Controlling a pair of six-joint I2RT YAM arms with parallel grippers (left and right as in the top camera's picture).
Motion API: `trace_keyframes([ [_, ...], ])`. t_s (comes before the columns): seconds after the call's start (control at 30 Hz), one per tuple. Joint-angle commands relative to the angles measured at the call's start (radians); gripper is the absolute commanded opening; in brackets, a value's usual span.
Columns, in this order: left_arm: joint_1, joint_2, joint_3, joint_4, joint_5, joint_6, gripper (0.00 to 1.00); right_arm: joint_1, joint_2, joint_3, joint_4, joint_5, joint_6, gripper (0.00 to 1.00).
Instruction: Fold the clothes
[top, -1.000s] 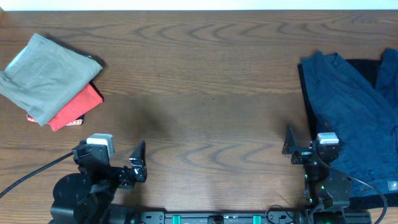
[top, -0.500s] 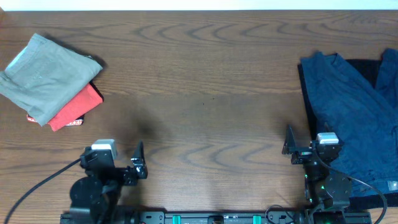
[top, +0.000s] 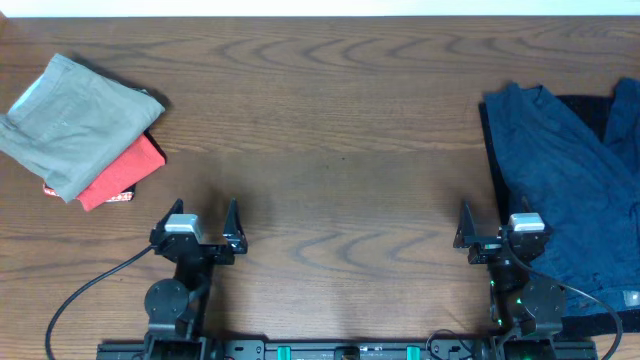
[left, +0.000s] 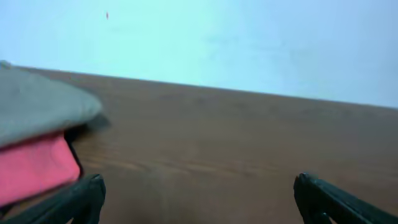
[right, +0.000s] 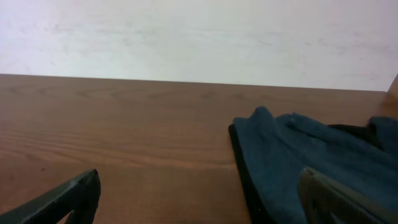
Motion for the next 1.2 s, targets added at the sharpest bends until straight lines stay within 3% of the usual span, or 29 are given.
trace_keyframes([
  [0.0,0.007,-0.008,-0.004,0.002,-0.011,0.022,0.98,0.018,-0.006,-0.002,-0.004,0.0,-0.01,0.99],
  [0.17,0.007,-0.008,-0.004,-0.076,-0.011,0.022,0.98,0.018,-0.006,-0.002,-0.004,0.0,-0.01,0.99],
  [1.17,0.007,-0.006,-0.004,-0.073,-0.011,0.022,0.98,0.018,-0.006,-0.002,-0.004,0.0,-0.01,0.99],
])
